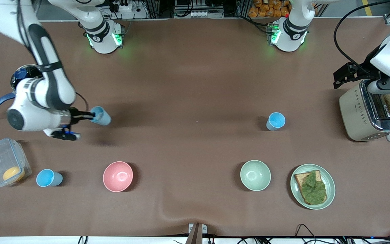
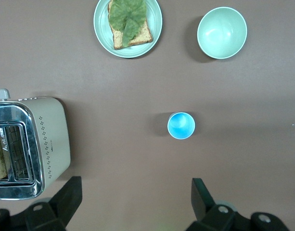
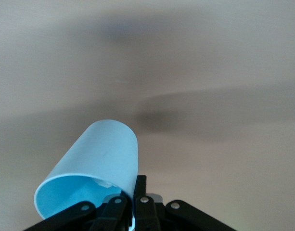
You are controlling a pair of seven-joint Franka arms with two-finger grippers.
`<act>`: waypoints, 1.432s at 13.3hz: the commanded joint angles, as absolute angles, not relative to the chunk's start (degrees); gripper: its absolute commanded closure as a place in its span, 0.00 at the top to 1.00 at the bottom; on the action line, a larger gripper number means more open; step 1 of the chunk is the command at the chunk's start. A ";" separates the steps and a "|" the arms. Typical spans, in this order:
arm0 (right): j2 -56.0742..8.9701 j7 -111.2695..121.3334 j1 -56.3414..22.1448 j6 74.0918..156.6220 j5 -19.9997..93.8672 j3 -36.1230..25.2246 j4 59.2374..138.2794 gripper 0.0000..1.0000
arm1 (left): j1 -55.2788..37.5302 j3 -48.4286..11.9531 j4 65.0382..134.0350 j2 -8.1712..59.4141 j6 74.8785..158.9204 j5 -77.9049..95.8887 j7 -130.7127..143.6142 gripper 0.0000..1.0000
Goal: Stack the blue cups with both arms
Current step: 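Grasp the blue cup with the right gripper and lift it, then carry the blue cup to mid-table and set it down upright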
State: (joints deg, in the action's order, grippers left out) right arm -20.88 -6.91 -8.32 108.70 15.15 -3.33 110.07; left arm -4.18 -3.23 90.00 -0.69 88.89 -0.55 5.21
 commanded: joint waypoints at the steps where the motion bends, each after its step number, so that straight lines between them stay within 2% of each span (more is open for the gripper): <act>1: -27.93 -18.25 -18.86 107.05 21.32 -3.69 99.35 0.00 | -3.96 -3.52 89.12 -0.53 87.89 -1.05 6.33 1.00; 4: -35.22 -33.62 -28.62 107.49 23.64 -3.69 88.72 0.00 | -4.22 -3.52 89.12 -0.53 87.89 -1.05 6.33 1.00; 6: -37.96 -36.12 -35.03 108.71 23.90 -3.69 85.53 0.00 | -4.13 -3.52 89.12 -0.53 87.89 -0.97 6.33 1.00; 12: -40.78 -39.20 -44.63 122.42 31.10 -3.34 84.55 0.00 | -3.95 -3.52 89.12 -0.53 87.89 -1.05 6.33 1.00; 16: -43.68 -41.21 -48.25 127.52 31.82 -3.34 84.46 0.00 | -4.04 -3.52 89.12 -0.61 87.89 -0.97 6.33 1.00; 19: -44.03 -41.57 -49.04 128.23 31.73 -3.34 84.20 0.00 | -3.87 -3.52 89.12 -0.53 86.93 -1.05 6.24 1.00</act>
